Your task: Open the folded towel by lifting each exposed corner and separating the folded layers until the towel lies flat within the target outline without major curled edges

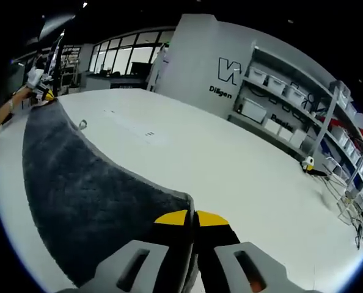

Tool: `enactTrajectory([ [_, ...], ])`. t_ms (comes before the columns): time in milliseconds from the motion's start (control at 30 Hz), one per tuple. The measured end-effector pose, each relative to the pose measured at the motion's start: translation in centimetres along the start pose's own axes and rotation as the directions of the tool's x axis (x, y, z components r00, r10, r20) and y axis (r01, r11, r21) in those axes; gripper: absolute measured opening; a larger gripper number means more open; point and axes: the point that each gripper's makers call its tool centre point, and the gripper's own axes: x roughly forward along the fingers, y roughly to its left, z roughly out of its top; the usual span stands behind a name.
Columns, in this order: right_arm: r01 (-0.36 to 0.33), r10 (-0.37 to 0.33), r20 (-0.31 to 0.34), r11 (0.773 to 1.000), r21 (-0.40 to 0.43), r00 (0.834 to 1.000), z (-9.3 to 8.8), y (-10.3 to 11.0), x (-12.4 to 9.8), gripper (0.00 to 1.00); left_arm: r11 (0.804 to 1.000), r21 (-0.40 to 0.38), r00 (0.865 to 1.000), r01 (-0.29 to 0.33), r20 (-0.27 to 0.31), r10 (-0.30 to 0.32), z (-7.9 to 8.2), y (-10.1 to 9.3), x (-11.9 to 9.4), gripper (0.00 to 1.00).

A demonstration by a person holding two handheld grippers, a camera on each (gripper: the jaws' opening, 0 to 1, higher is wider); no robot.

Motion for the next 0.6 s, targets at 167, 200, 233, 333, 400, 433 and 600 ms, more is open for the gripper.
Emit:
enactTrajectory([
  [167, 0.009, -0.009, 0.023, 1.0, 0.012, 1.0, 0.2, -0.4, -1.0, 0.0, 1.0, -0.01, 1.0, -0.006, 0.007, 0.006, -0.3, 0.1, -0.8, 0.02],
  [200, 0.009, -0.009, 0.026, 1.0, 0.014, 1.0, 0.2, -0.4, -1.2, 0.0, 1.0, -0.015, 1.0, -0.012, 0.01, 0.012, -0.3, 0.2, -1.0, 0.02],
  [233, 0.01, -0.01, 0.029, 1.0, 0.015, 1.0, 0.2, -0.4, -1.3, 0.0, 1.0, -0.018, 1.0, -0.016, 0.014, 0.017, -0.3, 0.3, -1.2, 0.02],
  [333, 0.009, -0.01, 0.034, 1.0, 0.014, 0.999, 0.2, -0.4, -1.8, 0.0, 0.999, -0.023, 1.0, -0.026, 0.014, 0.026, -0.4, 0.4, -1.6, 0.02],
  [400, 0.012, -0.013, 0.036, 1.0, 0.014, 0.999, 0.1, -0.4, -2.2, 0.0, 0.999, -0.017, 0.999, -0.035, 0.015, 0.036, -0.3, 0.5, -2.0, 0.02],
  [433, 0.013, -0.014, 0.037, 1.0, 0.017, 0.999, 0.1, -0.4, -2.4, 0.0, 0.999, -0.014, 0.999, -0.038, 0.015, 0.038, -0.3, 0.5, -2.2, 0.02],
  [600, 0.014, -0.015, 0.051, 1.0, 0.023, 0.999, 0.0, -0.1, -3.3, 0.0, 0.999, -0.009, 0.998, -0.048, 0.026, 0.048, 0.0, 0.6, -3.2, 0.02],
])
